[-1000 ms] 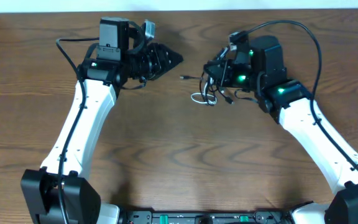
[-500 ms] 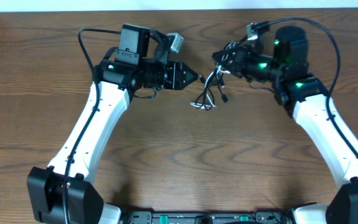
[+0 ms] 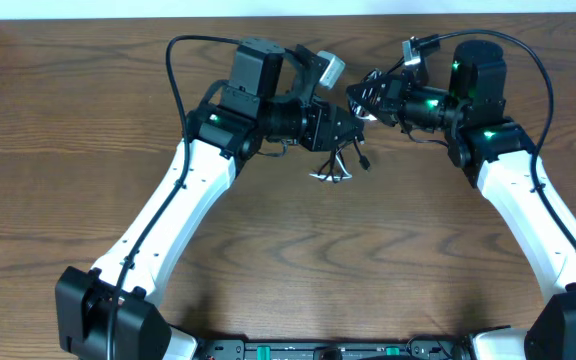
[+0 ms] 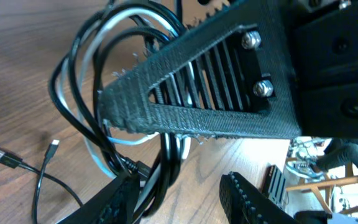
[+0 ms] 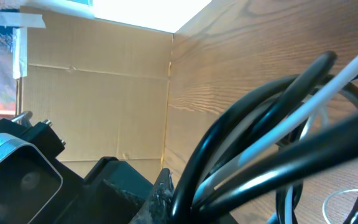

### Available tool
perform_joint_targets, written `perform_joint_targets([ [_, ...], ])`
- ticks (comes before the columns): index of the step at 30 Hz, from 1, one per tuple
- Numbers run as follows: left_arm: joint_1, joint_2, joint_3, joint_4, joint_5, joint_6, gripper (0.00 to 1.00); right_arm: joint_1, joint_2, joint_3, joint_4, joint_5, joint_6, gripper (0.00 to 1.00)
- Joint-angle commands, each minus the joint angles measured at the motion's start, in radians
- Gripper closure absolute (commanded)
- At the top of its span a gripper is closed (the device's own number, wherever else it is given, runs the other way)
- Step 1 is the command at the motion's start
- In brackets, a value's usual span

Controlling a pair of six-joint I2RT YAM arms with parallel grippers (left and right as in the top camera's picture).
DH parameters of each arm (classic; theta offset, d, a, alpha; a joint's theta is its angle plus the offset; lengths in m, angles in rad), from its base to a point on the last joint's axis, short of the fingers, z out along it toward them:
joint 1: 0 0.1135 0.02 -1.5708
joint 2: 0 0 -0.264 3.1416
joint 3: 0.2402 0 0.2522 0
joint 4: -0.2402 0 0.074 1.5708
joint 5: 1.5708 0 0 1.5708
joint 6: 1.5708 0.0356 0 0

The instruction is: Untangle cables

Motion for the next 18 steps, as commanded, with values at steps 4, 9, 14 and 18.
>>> perform_joint_targets([
  [4,-0.027,-0.005,0.002,0.013,-0.111,-0.039,0.54,0.016,-0.017,0.006,0.004,-0.005,0.041,0.99],
  [9,-0.028,-0.005,0.002,0.016,-0.205,-0.072,0.61,0.022,-0.017,0.006,0.009,-0.024,0.051,0.99],
  [14,-0.027,-0.005,0.002,0.022,-0.207,-0.072,0.92,0.022,-0.017,0.006,0.012,-0.029,0.058,0.98],
  [18,-0.027,-0.005,0.002,0.021,-0.206,-0.072,0.92,0.019,-0.017,0.006,0.012,-0.019,0.034,0.79],
])
